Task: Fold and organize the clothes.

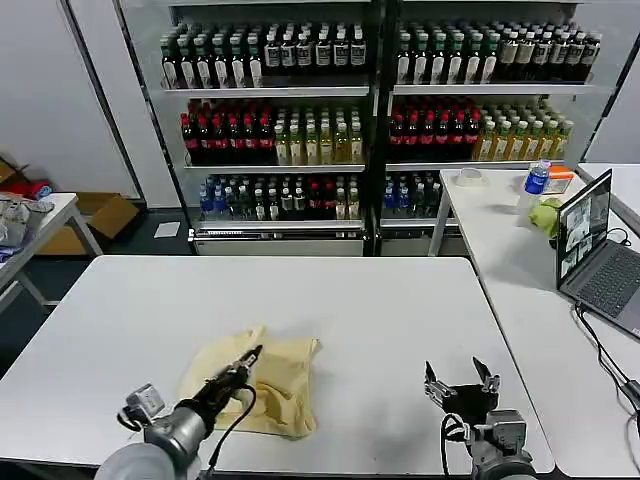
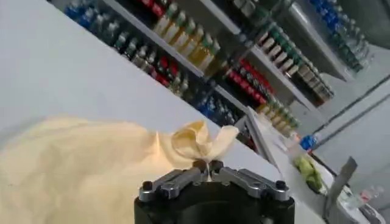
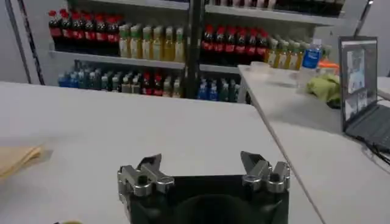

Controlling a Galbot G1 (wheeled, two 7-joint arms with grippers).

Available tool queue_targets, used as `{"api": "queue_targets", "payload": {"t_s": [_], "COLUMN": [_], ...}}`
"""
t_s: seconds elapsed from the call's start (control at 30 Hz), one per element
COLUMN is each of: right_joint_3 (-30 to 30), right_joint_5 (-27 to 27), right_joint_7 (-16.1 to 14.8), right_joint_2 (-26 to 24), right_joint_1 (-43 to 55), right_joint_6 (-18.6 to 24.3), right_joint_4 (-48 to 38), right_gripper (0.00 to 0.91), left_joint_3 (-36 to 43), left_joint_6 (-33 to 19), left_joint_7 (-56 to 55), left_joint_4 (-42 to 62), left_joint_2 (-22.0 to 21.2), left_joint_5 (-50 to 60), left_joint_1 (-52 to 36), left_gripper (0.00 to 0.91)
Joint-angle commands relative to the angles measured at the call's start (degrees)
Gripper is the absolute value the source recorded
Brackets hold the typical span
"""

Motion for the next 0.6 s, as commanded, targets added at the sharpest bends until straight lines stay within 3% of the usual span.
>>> {"api": "queue_targets", "payload": {"t_s": [0.03,0.4,0.6], "right_joint_3": [-0.08,-0.73,-1.24], "right_joint_5": [0.02,-0.02,-0.07], "right_joint_7": [0.04,0.1,0.01], "right_joint_2": [-0.08,0.02,0.55], "right_joint_1": [0.19,1.04,1.43], "right_joint_6": [-0.09,-0.22,-0.2], "right_joint_4": [-0.02,-0.42,-0.8], "right_gripper": [0.907,0.907,0.907], "left_joint_3": [6.54,7.78,1.85], "left_joint_6": [0.33,-0.89,-0.67], "left_joint_7": [-0.23,2.8,3.52], "left_joint_4": [6.87,5.9,3.36], "left_joint_2": [-0.91,-1.38,-0.64], "left_joint_5": [1.8,1.8,-2.61], "left_joint_1": [-4.22,-3.07,-1.23], "left_gripper": [0.907,0.907,0.907]}}
